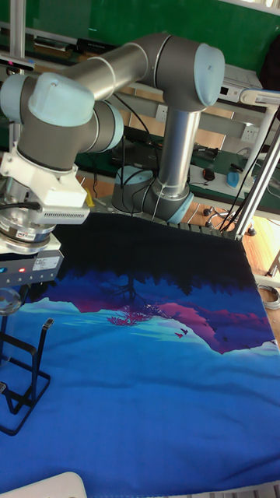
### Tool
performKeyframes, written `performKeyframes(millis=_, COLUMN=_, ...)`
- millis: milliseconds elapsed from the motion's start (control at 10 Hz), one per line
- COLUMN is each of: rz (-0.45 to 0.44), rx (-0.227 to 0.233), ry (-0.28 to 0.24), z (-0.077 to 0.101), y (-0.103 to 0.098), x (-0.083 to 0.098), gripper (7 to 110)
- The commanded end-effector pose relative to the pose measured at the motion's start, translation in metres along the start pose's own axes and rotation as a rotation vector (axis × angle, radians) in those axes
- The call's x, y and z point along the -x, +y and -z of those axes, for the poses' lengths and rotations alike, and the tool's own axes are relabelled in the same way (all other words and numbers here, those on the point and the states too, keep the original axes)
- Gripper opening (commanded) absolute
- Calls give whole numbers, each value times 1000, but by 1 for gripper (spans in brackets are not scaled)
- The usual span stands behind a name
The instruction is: Put the cup on the cup rack
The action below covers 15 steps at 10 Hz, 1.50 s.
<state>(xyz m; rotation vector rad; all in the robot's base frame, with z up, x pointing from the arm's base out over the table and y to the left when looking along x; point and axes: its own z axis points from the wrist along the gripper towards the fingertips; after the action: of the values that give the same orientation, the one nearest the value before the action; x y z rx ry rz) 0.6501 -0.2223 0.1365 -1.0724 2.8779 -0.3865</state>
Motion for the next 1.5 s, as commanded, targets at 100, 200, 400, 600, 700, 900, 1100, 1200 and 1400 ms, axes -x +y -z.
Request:
performKeyframes(millis=100, rz=-8, rx=25, ry=-4, z=-4, y=4, x=7, gripper=66)
performKeyframes(millis=200, rz=-12, rx=38, ry=-1, z=-10, y=7, x=6, gripper=66)
performKeyframes(millis=400, rz=-12, rx=86, ry=11, z=-7, y=19, x=2, gripper=66)
performKeyframes(millis=600, rz=-14, rx=106, ry=16, z=-5, y=23, x=0, gripper=66)
performKeyframes(millis=700, rz=-12, rx=101, ry=20, z=-5, y=22, x=-1, gripper=66)
performKeyframes(millis=900, rz=23, rx=69, ry=28, z=-3, y=11, x=-2, gripper=88)
performKeyframes(millis=1100, rz=29, rx=73, ry=13, z=-3, y=11, x=2, gripper=88)
performKeyframes(millis=1200, rz=25, rx=71, ry=19, z=-2, y=11, x=1, gripper=88)
performKeyframes(millis=1400, rz=-18, rx=124, ry=53, z=8, y=25, x=-9, gripper=88)
